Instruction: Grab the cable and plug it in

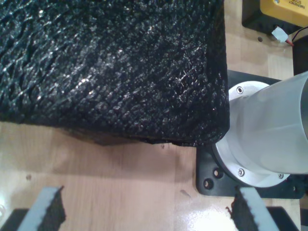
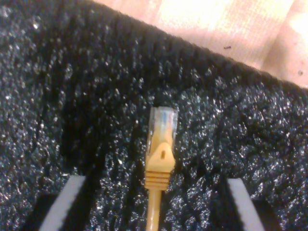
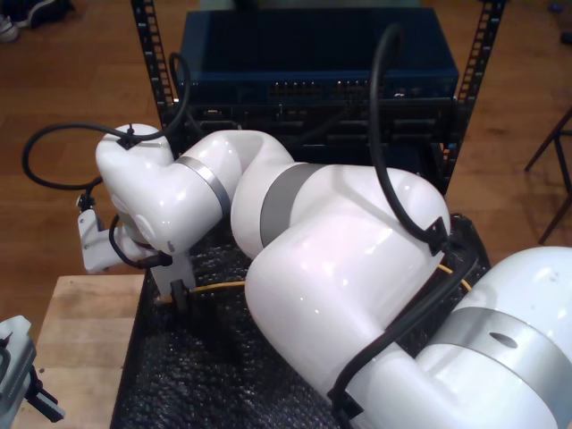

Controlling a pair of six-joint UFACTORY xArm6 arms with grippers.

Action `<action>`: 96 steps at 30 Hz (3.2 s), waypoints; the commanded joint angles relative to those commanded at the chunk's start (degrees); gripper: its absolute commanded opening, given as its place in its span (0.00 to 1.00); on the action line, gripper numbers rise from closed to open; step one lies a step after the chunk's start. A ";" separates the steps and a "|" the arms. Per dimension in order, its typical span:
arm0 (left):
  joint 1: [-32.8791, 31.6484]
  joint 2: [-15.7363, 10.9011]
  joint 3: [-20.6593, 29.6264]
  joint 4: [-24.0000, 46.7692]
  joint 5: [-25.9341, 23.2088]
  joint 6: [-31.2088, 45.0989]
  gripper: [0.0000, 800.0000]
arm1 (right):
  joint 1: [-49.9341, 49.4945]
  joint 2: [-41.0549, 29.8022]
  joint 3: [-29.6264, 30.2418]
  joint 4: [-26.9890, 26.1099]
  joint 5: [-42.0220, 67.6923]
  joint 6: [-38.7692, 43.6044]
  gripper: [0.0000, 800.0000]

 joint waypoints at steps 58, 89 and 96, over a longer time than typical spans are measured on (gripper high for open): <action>-0.09 0.09 0.09 0.00 0.09 0.18 1.00 | 1.49 0.26 -0.09 -3.78 -0.09 6.33 0.28; -0.09 0.18 0.00 0.00 0.09 0.09 1.00 | 2.37 -0.26 0.44 -7.12 0.18 8.26 0.02; -0.09 0.09 -0.44 0.00 0.26 0.00 1.00 | 1.49 -3.25 0.97 -6.77 0.97 8.70 0.01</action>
